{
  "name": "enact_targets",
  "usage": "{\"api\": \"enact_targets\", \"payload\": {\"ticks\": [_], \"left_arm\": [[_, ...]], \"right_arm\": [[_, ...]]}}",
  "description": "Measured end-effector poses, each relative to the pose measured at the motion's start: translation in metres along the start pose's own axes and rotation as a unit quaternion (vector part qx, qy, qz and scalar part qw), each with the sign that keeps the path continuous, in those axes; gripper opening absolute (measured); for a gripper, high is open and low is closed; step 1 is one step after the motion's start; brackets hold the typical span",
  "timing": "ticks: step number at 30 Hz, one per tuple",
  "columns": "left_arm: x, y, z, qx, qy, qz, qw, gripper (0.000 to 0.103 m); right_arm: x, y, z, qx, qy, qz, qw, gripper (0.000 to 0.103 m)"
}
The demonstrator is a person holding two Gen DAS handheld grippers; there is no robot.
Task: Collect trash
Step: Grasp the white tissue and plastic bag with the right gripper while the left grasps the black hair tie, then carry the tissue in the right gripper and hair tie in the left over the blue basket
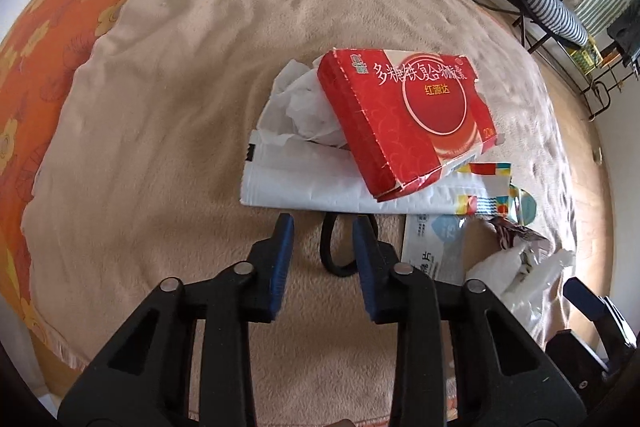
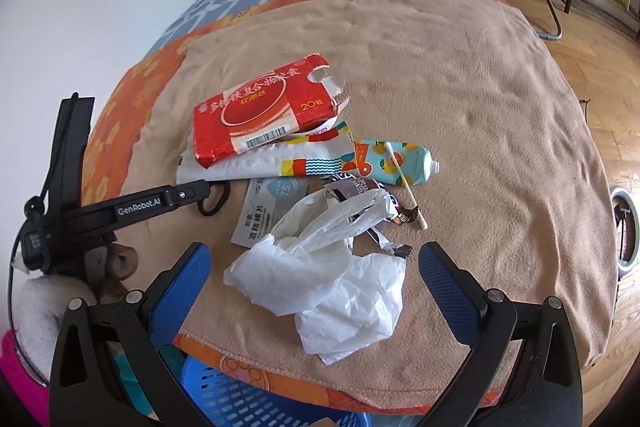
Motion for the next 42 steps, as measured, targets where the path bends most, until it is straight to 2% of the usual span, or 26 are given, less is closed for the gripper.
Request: {"api": "enact_targets", "payload": {"ticks": [1, 6, 8, 12, 15, 20, 21, 25, 30, 42], "left_arm": [[0.0, 0.0, -0.002, 0.002, -0.001, 0.0, 1.0, 0.02], [-0.002, 0.001, -0.009, -0.004, -0.007, -0.007, 0.9999, 0.019], [-0.003, 0.0, -0.01, -0.008, -0.01, -0.015, 0.9998, 0.011], [-0.002, -0.002, -0.01, -0.01, 0.008, -0.009, 0.9999, 0.005], [0.001, -0.004, -0.008, -0.01, 0.021, 0.0, 0.9997, 0.004], [0.0, -0.007, 0.002, -0.022, 0.035, -0.002, 0.9991, 0.003], [0.0, -0.007, 0.004, -0.024, 0.038, -0.002, 0.999, 0.003], [0.0, -0.005, 0.011, -0.027, 0.045, -0.002, 0.9986, 0.003], [0.003, -0.002, 0.022, -0.031, 0.054, -0.004, 0.9981, 0.003], [-0.001, 0.019, 0.057, -0.045, 0.074, -0.04, 0.9954, 0.003]], "right_arm": [[-0.001, 0.0, -0.002, 0.002, -0.003, -0.005, 1.0, 0.101], [-0.005, -0.001, -0.012, 0.014, -0.008, -0.028, 0.999, 0.1], [-0.004, -0.001, -0.015, 0.017, -0.001, -0.024, 1.0, 0.099], [0.0, 0.001, -0.023, 0.028, 0.011, -0.011, 0.999, 0.09], [-0.001, 0.006, -0.028, 0.037, 0.016, -0.005, 0.999, 0.087], [0.003, 0.01, -0.029, 0.044, 0.001, -0.003, 0.999, 0.065], [0.004, 0.01, -0.028, 0.043, -0.005, -0.004, 0.999, 0.057], [0.005, 0.012, -0.021, 0.037, -0.008, -0.009, 0.999, 0.051], [0.006, 0.015, -0.01, 0.034, -0.032, -0.016, 0.999, 0.048], [0.009, 0.019, 0.03, -0.001, -0.057, -0.008, 0.998, 0.047]]}}
Point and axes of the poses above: each gripper's, at about its wrist camera, not at the fingertips, and z roughly against the way its jaws point, x to its left, y to its underside, the point moved 8 cm from there along -z, roughly the way its jaws point, and after that the axes turned 4 degrees about z, right-handed, at the moved point
